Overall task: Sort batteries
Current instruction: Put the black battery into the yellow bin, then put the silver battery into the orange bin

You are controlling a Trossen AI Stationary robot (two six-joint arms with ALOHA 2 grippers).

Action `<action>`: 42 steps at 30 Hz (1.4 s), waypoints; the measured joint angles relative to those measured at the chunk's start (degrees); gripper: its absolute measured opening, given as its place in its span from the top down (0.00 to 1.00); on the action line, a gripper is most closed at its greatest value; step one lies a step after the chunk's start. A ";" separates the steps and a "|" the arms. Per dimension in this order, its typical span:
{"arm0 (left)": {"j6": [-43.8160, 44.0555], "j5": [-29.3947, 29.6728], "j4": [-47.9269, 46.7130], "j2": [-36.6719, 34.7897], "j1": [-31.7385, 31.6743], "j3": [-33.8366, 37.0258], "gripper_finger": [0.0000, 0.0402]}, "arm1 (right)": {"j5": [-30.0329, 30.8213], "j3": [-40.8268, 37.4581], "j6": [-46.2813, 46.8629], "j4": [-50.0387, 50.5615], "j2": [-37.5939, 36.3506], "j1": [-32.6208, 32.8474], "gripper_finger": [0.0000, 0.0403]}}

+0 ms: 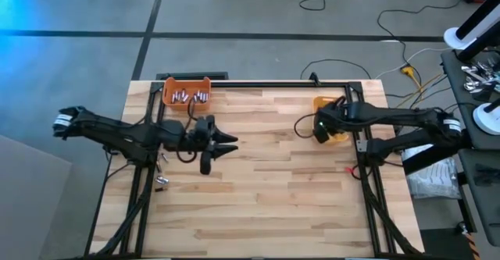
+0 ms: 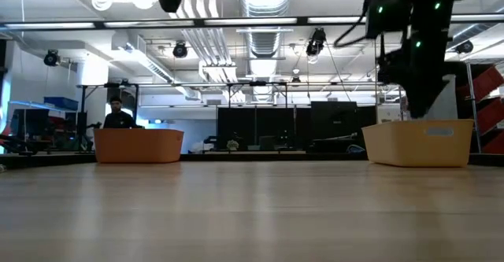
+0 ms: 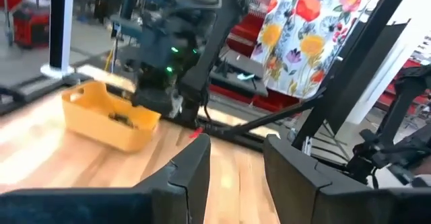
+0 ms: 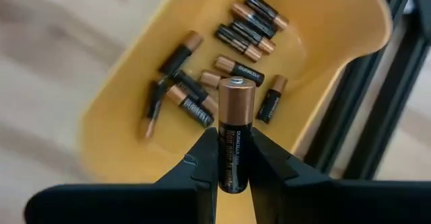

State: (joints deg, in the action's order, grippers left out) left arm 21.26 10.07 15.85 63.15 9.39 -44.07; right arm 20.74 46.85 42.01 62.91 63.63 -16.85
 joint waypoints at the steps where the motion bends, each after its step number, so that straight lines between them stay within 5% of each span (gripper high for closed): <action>1: 0.84 0.01 0.03 0.69 0.00 0.00 0.70 | -0.48 -0.88 0.01 -1.53 0.70 -1.83 0.89; 10: 6.01 3.49 3.02 4.44 1.72 0.00 0.70 | -6.98 -2.49 -6.48 -8.52 9.76 -12.69 0.89; 19: 7.09 9.64 -0.14 0.78 6.62 -0.02 0.70 | -13.63 -2.46 -13.02 -12.14 18.29 -17.64 0.88; 24: 11.91 16.44 -12.53 -0.39 7.48 -0.03 0.70 | -14.65 -2.28 -13.06 -11.76 19.46 -18.06 0.70; 31: 26.96 16.90 -33.25 1.64 7.48 -0.02 0.70 | -10.98 2.87 -14.65 -3.88 11.30 -16.73 0.48; 42: 64.71 15.49 -73.50 8.66 5.72 -0.02 0.74 | -8.69 8.70 -1.74 -13.73 -5.03 2.10 0.44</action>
State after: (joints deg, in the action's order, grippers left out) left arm 85.98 25.57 -57.65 71.81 15.11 -44.10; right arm 12.04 55.55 40.27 49.18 58.60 -14.75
